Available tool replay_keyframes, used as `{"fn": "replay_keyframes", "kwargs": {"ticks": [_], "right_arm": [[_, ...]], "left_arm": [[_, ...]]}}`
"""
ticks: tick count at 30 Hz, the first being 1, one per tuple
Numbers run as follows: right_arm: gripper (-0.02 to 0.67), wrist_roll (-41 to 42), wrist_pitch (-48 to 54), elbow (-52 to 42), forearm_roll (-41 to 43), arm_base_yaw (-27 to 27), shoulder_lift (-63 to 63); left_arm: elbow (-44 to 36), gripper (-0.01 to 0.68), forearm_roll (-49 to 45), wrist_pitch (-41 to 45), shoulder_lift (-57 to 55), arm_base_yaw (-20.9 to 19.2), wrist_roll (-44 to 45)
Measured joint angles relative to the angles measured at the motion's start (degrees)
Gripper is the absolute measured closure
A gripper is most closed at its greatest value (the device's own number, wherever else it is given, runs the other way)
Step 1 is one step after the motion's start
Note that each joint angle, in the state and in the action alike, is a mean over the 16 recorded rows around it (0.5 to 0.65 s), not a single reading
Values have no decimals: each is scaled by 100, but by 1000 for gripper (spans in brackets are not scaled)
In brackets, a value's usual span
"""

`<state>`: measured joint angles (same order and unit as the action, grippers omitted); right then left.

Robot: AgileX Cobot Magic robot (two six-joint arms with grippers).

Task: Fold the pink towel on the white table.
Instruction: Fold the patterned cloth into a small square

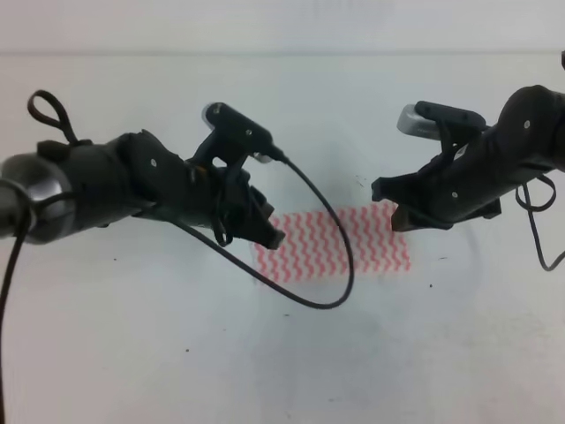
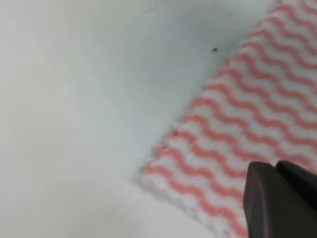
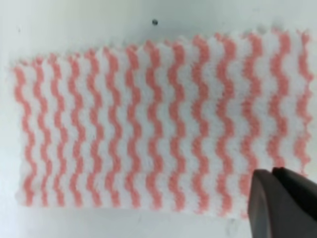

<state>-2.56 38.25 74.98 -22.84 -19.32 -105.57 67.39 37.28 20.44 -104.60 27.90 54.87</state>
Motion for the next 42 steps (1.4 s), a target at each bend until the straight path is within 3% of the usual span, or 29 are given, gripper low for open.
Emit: {"fn": "replay_keyframes", "kwargs": {"ticks": [5, 21, 42], "right_arm": [[647, -35, -95, 0, -6, 0, -3], [634, -53, -151, -2, -39, 0, -13], [634, -209, -51, -3, -11, 100, -217]], "left_arm": [[2, 673, 138, -180, -120, -67, 118], [12, 673, 2203, 98, -576, -139, 1822], [21, 673, 2535, 660, -610, -254, 2115]]}}
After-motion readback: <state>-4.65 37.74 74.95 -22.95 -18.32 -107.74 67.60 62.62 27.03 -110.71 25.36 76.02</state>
